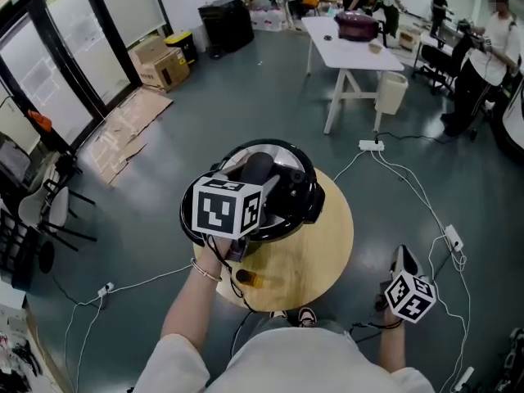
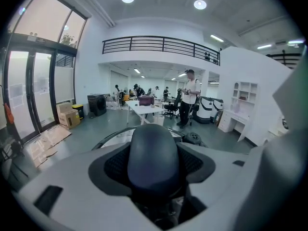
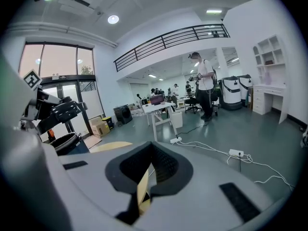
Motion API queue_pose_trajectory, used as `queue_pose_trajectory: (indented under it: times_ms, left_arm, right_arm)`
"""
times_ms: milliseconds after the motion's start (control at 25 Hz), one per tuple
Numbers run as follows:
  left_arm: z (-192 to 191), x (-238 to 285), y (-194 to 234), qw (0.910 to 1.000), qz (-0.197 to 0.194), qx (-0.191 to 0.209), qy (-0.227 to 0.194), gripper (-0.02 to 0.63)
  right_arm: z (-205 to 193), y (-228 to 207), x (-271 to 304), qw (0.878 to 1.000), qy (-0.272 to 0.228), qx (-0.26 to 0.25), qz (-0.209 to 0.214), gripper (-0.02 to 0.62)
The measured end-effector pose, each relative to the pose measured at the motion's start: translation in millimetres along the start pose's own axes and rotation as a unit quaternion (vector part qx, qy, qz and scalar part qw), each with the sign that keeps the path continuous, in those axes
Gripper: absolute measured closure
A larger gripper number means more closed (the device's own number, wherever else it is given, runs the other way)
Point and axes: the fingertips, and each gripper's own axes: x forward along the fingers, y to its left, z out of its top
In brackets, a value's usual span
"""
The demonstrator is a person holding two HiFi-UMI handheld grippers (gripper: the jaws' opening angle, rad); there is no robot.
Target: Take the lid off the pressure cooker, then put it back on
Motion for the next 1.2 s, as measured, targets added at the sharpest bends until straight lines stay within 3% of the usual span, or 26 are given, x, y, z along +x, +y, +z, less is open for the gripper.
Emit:
queue_pose_trajectory:
  times_ms: [480,880,1200]
  left_arm:
    - [0.6,54.0,-91.6,0.9967,-0.075,0.03,0.01,0.331]
    - [-37.2,91.8,-134.6,0.9945,-0.093,0.026,0.04,0.331]
    - [-79.8,114.2,-141.6,0.9945,-0.081,0.01,0.066,0.331]
  right_arm:
    - [3.9,-60.4,-30.5,0.998,-0.013,0.02,-0.056,0.594]
    - [-12.8,-108.0,-57.0,0.994,0.003,0.038,-0.101,0.594]
    - [-15.3,-118.3,-51.6,0.995,0.012,0.023,-0.099,0.594]
